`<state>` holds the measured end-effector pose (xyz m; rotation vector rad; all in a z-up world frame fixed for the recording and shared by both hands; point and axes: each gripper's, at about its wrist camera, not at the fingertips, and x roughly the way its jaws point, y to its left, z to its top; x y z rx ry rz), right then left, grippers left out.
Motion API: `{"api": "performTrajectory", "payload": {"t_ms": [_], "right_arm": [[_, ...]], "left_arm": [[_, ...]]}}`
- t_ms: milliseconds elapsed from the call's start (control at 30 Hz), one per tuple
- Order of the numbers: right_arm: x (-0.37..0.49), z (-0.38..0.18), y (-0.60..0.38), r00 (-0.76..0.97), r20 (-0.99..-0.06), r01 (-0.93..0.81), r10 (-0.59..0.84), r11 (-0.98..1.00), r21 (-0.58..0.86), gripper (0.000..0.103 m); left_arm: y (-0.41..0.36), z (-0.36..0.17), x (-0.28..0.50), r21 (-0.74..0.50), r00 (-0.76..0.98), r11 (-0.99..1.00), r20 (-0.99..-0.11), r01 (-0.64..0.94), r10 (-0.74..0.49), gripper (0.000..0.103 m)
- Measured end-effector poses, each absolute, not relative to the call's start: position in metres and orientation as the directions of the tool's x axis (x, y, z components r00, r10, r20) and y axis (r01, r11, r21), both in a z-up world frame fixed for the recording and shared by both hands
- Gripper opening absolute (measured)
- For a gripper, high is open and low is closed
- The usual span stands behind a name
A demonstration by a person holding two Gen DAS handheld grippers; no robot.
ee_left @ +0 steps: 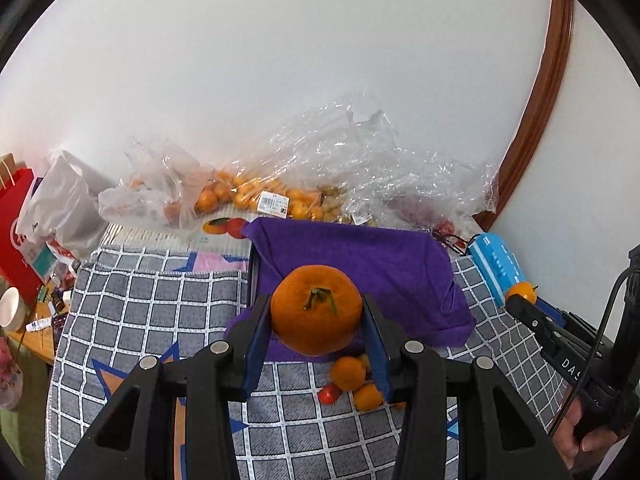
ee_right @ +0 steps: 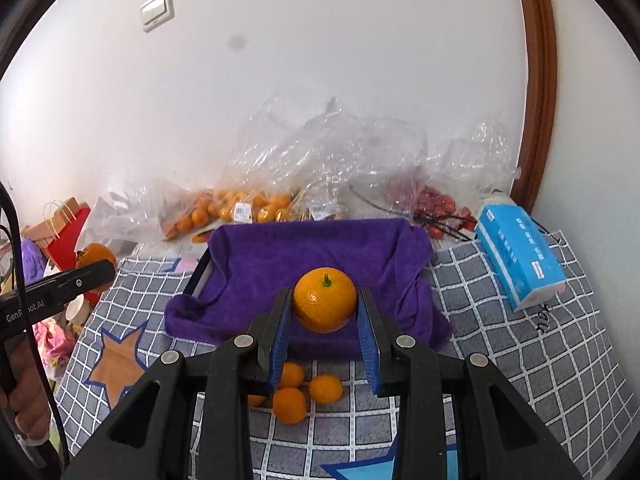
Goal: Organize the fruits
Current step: 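Lift and carry the orange with the left gripper while the right carries the tangerine over the towel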
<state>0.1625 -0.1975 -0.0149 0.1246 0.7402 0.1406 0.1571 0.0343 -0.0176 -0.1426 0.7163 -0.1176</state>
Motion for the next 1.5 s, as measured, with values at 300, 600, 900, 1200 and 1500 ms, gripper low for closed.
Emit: {"api": "performTrajectory", "payload": {"t_ms": [300, 600, 900, 1200, 1500], "right_arm": [[0.173, -0.013, -0.195, 0.733, -0.66, -0.083, 0.166, 0.984, 0.155, 0.032], [0.186, -0.016, -0.193, 0.73, -0.667, -0.073, 0.151, 0.987, 0.144, 0.032], [0.201, -0.02, -0.195, 0.726, -0.672, -0.067, 0.148, 0.987, 0.145, 0.032], [0.217, -0.028, -0.194, 0.714, -0.684, -0.064, 0.146, 0.987, 0.144, 0.032], [0.232, -0.035, -0.193, 0.709, -0.69, -0.066, 0.148, 0.987, 0.143, 0.032]], "left_arm": [[0.033, -0.016, 0.167, -0.168, 0.748, 0.984, -0.645, 0.061, -0.157, 0.041], [0.035, -0.019, 0.18, -0.169, 0.744, 0.984, -0.648, 0.065, -0.16, 0.041], [0.035, -0.022, 0.2, -0.173, 0.735, 0.982, -0.656, 0.07, -0.168, 0.041], [0.035, -0.029, 0.216, -0.177, 0.721, 0.982, -0.671, 0.069, -0.171, 0.041], [0.035, -0.033, 0.234, -0.177, 0.714, 0.982, -0.679, 0.066, -0.17, 0.041]]}}
